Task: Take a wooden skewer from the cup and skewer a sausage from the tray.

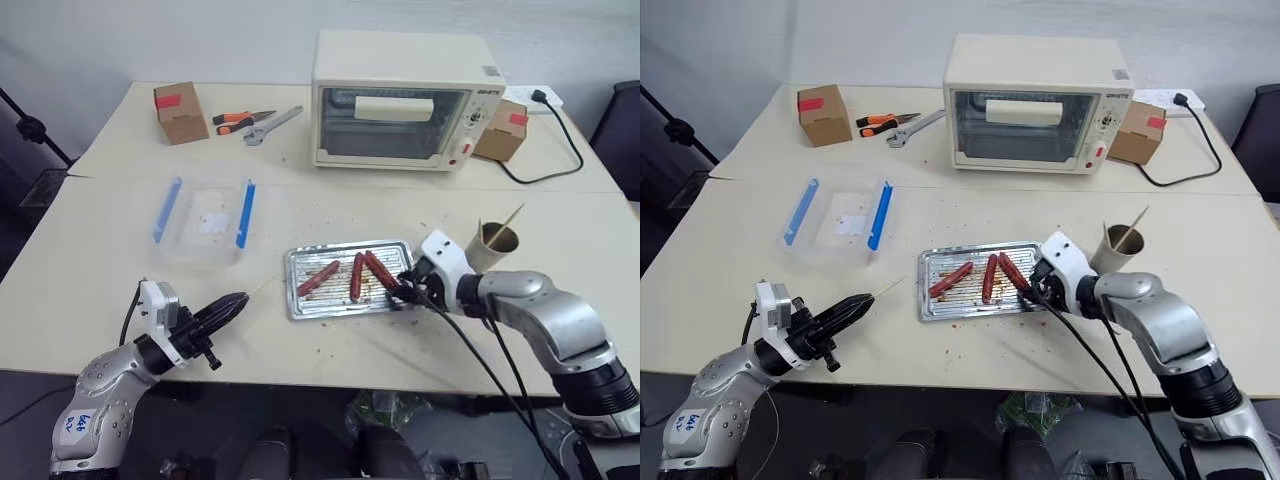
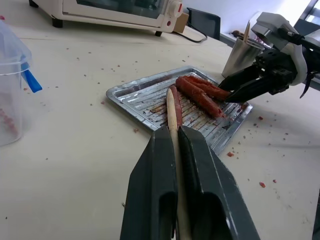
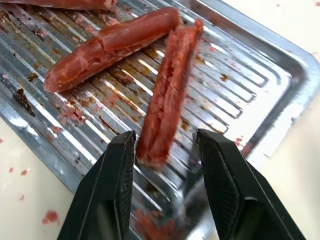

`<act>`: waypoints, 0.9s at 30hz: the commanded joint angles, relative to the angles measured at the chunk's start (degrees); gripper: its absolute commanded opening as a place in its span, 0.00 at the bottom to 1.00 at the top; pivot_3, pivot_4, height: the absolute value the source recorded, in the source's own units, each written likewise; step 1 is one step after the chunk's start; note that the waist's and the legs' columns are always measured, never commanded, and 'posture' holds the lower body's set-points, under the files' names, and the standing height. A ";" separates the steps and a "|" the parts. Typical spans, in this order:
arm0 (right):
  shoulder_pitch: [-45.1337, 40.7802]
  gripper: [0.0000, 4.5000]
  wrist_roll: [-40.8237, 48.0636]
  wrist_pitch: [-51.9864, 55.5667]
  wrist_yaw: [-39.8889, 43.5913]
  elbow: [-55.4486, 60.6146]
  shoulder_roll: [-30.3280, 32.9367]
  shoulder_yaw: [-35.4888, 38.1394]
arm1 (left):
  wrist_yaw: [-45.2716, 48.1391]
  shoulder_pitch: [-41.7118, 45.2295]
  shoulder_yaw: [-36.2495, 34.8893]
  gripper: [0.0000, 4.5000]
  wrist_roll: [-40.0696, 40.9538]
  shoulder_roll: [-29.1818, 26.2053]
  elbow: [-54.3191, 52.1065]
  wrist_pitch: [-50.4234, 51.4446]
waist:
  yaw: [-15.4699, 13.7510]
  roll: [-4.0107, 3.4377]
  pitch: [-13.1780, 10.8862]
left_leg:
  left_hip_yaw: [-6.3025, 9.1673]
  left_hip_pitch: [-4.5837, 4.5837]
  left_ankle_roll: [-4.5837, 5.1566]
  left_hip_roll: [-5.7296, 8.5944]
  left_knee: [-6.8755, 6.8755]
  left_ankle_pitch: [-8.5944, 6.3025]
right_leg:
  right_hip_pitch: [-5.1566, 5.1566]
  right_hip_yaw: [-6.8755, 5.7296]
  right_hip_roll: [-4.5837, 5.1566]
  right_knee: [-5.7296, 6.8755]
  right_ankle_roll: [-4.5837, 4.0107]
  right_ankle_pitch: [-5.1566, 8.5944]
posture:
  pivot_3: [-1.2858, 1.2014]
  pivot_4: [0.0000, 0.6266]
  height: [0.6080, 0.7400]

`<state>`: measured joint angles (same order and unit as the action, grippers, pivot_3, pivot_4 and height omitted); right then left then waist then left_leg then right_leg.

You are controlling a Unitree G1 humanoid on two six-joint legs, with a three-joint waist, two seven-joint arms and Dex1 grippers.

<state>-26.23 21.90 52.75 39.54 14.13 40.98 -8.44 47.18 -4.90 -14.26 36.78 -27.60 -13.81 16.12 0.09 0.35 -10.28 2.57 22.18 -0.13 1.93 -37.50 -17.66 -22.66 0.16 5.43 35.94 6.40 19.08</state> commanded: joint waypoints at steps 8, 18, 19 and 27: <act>-2.27 0.44 -2.01 -3.91 -0.04 -3.52 -4.71 -0.43 | 0.19 -0.04 -0.46 0.00 -0.08 -0.06 -1.46 -1.17 | 0.06 0.00 0.00 | -0.02 -0.01 -0.03 0.00 0.02 0.03 | -0.02 0.02 0.00 0.01 0.00 0.00 | 0.52 0.24 1.00; -2.13 0.32 -5.91 -6.13 0.66 -3.89 -4.51 -2.35 | -0.12 0.03 -0.36 0.00 0.01 -0.09 -1.92 -0.86 | 0.05 0.00 0.00 | -0.01 -0.01 -0.04 0.00 0.03 0.03 | -0.02 0.01 0.00 0.01 0.00 0.00 | 0.52 0.24 1.00; -2.14 0.25 -5.68 -6.07 0.76 -3.77 -4.55 -2.02 | -0.13 0.06 -0.34 0.00 0.00 -0.10 -1.94 -0.84 | 0.06 0.00 0.00 | -0.02 -0.01 -0.04 0.00 0.03 0.03 | -0.02 0.01 0.00 0.01 0.00 0.00 | 0.52 0.24 1.00; -1.02 0.11 -4.58 -10.78 4.49 -1.89 -0.47 2.43 | 0.01 0.03 -0.54 0.00 0.31 -0.46 -2.72 -0.66 | -0.02 0.00 0.00 | -0.02 0.00 -0.04 0.01 0.04 0.03 | -0.02 0.01 0.00 0.01 0.00 0.00 | 0.52 0.24 1.00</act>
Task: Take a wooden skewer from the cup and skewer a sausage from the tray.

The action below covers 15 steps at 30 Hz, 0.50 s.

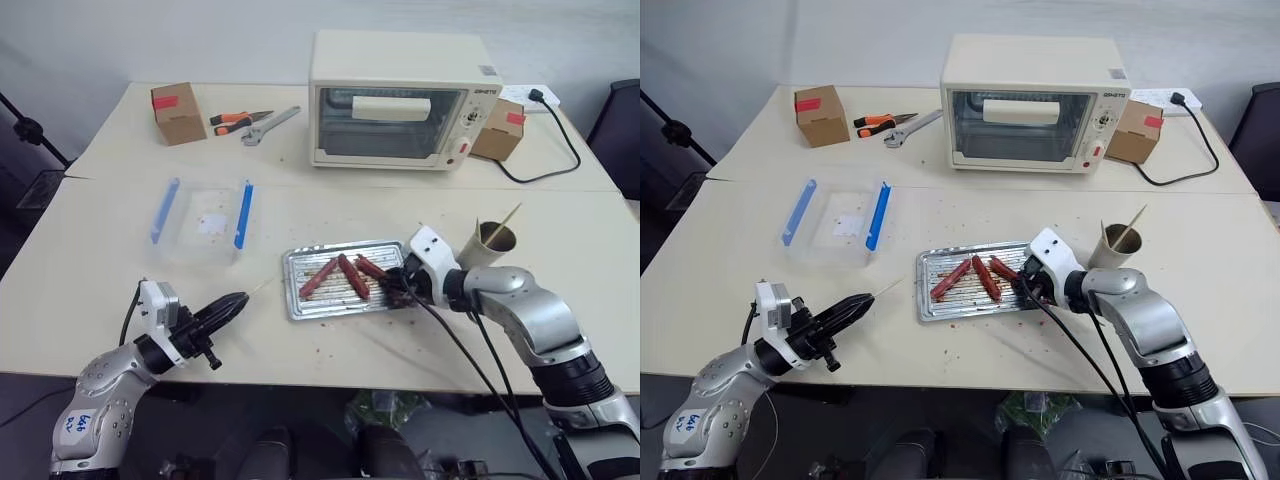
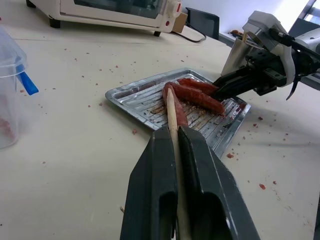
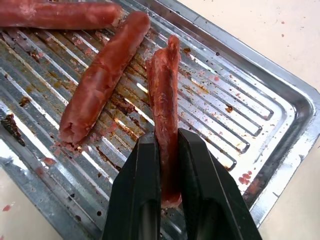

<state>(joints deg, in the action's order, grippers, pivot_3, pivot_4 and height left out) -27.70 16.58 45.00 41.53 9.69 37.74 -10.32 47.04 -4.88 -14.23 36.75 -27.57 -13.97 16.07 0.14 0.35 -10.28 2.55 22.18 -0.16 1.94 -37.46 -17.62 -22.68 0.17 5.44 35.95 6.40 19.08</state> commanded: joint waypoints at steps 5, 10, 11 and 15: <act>2.21 0.11 4.49 -16.16 17.57 2.22 9.42 8.24 | 2.43 1.64 0.15 0.00 0.91 -2.65 -3.93 0.44 | -0.15 0.01 -0.01 | 0.00 0.01 0.03 0.06 0.00 0.00 | 0.02 -0.01 0.02 -0.03 0.00 0.00 | 0.52 0.24 1.00; -1.64 0.11 5.98 -27.20 30.96 -0.78 10.11 5.77 | 10.07 5.14 4.78 0.00 -0.21 -8.35 -4.48 1.20 | 0.29 0.00 -0.02 | -0.06 -0.08 0.02 -0.01 0.02 0.01 | 0.06 0.01 -0.04 0.01 0.00 0.00 | 0.52 0.24 1.00; -2.70 0.11 5.93 -28.40 32.28 -0.98 9.33 4.82 | 10.95 6.31 5.38 0.00 0.09 -9.13 -4.39 1.63 | 0.38 0.00 -0.02 | -0.07 -0.08 0.02 -0.01 0.03 0.01 | 0.06 0.02 -0.04 0.02 0.00 0.00 | 0.52 0.24 1.00; -6.14 0.11 2.68 -35.12 35.30 -2.35 6.34 1.08 | 13.08 10.66 6.84 0.00 1.92 -10.89 -4.43 4.62 | 0.36 0.00 -0.02 | -0.01 -0.09 -0.03 -0.04 0.06 0.04 | 0.04 -0.02 -0.04 0.02 0.00 0.00 | 0.52 0.24 1.00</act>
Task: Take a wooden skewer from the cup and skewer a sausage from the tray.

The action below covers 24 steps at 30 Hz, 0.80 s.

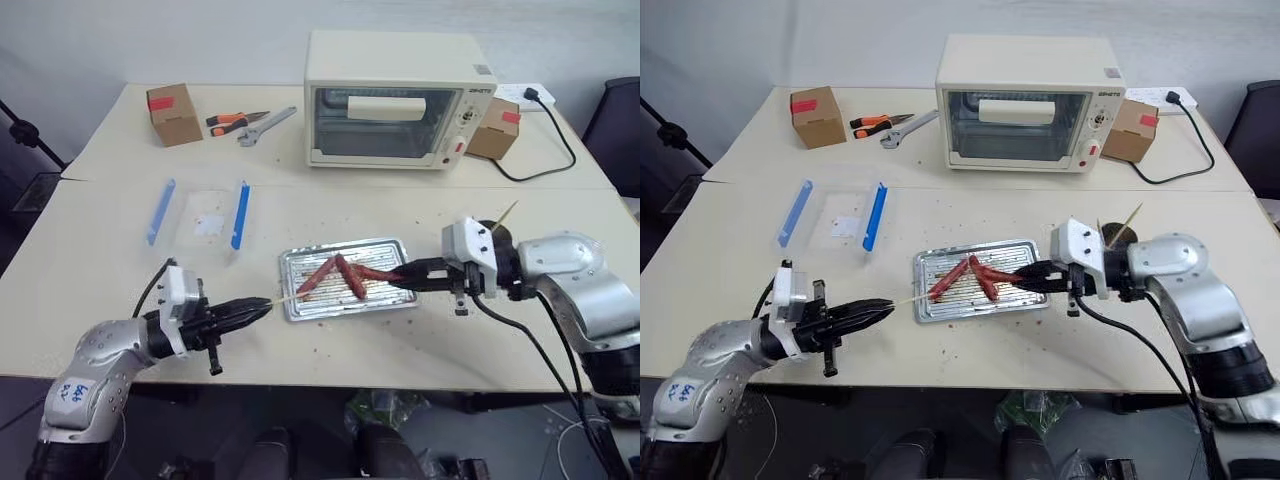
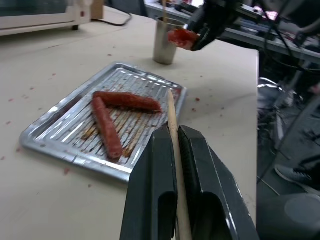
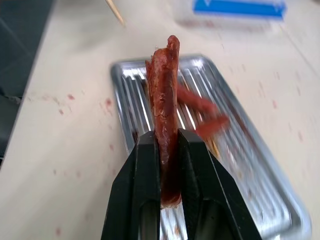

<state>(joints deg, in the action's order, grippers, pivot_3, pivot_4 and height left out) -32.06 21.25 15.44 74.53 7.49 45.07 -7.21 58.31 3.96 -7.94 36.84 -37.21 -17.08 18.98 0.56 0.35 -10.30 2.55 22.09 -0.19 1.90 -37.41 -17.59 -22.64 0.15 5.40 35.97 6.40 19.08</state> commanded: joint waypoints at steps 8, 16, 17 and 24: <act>-3.28 0.11 -9.62 -16.00 -0.87 -2.26 -4.62 -4.86 | 0.97 6.60 1.32 0.00 4.42 -0.41 -2.69 6.92 | -0.44 0.00 0.00 | 0.03 0.08 0.00 0.06 -0.07 0.00 | -0.03 -0.03 0.04 -0.01 0.00 0.00 | 0.52 0.24 1.00; -0.74 0.11 -12.42 -18.61 -5.06 -0.64 -5.44 -4.66 | 0.54 5.23 1.79 0.00 3.74 0.08 -3.26 7.62 | -0.35 0.00 0.00 | 0.02 0.06 -0.03 0.05 -0.10 0.02 | -0.03 -0.02 0.02 0.03 0.00 0.00 | 0.52 0.24 1.00; -0.50 0.11 -12.39 -18.79 -5.23 -0.43 -5.39 -4.63 | 0.48 5.24 1.88 0.00 3.63 0.18 -3.18 7.62 | -0.38 0.00 0.00 | 0.02 0.07 -0.03 0.05 -0.11 0.02 | -0.03 -0.02 0.03 0.03 0.00 0.00 | 0.52 0.24 1.00; 0.28 0.11 -13.20 -21.59 -6.94 -0.70 -4.97 -4.10 | 0.01 5.18 1.87 0.00 2.79 0.06 -1.91 7.51 | -0.35 0.00 0.00 | 0.02 0.07 -0.03 0.06 -0.14 0.02 | -0.02 -0.02 0.03 0.05 0.00 0.00 | 0.52 0.24 1.00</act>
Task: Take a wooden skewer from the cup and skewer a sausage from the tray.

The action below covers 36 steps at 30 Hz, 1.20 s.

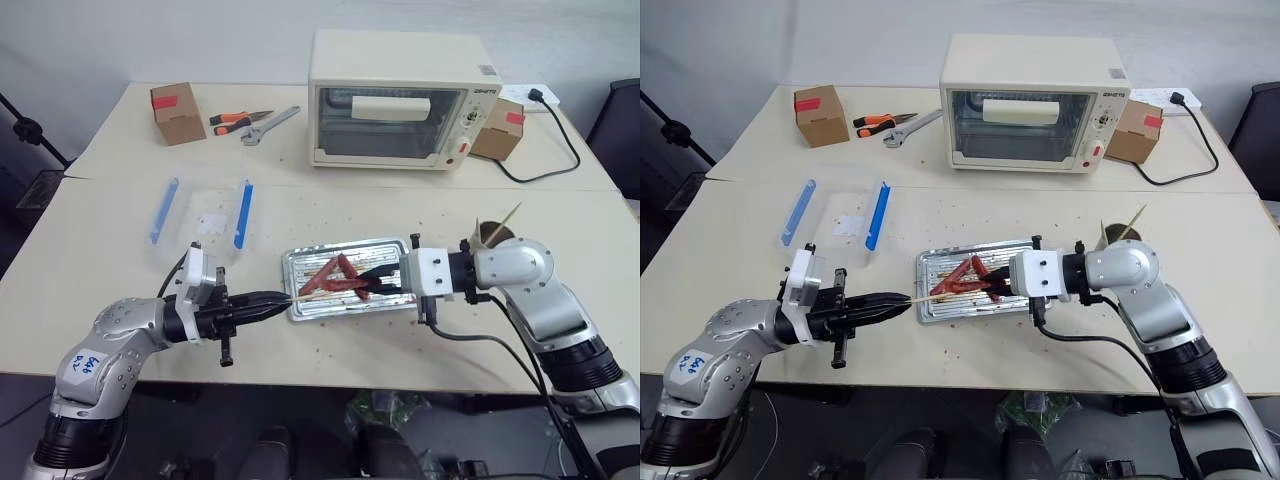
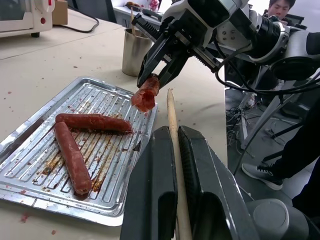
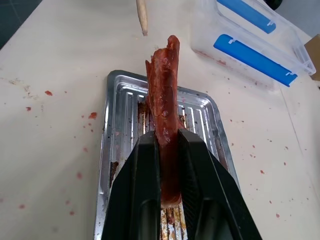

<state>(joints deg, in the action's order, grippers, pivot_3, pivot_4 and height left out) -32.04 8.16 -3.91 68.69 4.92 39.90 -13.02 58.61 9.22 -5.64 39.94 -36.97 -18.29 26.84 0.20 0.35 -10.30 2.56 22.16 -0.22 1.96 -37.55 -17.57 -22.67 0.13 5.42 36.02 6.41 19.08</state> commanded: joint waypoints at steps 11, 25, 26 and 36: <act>0.96 0.11 -1.23 -7.42 -1.90 0.12 0.47 1.31 | -2.40 1.85 -0.98 0.00 -0.07 0.89 1.00 0.21 | -0.03 0.00 0.00 | -0.01 0.00 0.00 0.00 -0.04 0.00 | 0.00 0.00 0.00 0.04 0.00 0.00 | 0.52 0.24 1.00; 0.70 0.11 -2.71 -7.64 -2.77 -0.72 0.13 1.08 | -0.93 2.42 0.41 0.00 -0.84 0.37 1.92 1.18 | -0.01 0.00 0.00 | 0.00 0.00 0.00 0.00 -0.07 0.00 | 0.00 0.00 -0.01 0.06 0.00 0.00 | 0.52 0.24 1.00; 0.72 0.11 -2.84 -7.62 -2.84 -0.76 0.14 1.10 | -0.91 2.40 0.47 0.00 -0.86 0.35 1.91 1.25 | 0.00 0.00 0.00 | 0.00 0.00 0.00 0.00 -0.07 0.00 | 0.00 0.00 -0.01 0.06 0.00 0.00 | 0.52 0.24 1.00; 0.82 0.11 -3.22 -8.21 -2.88 -0.55 -0.11 0.71 | -2.20 2.77 1.67 0.00 -1.57 0.74 1.44 2.15 | -0.01 0.00 0.00 | 0.00 0.00 0.00 0.00 -0.09 0.00 | 0.00 0.00 -0.01 0.09 0.00 0.00 | 0.52 0.24 1.00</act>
<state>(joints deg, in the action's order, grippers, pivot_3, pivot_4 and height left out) -30.82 4.35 -11.29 66.08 2.95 39.90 -13.00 56.84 11.16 -4.08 38.65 -36.27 -15.29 28.93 0.19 0.35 -10.30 2.56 22.16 -0.22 1.96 -37.64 -17.57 -22.66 0.13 5.41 36.11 6.41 19.08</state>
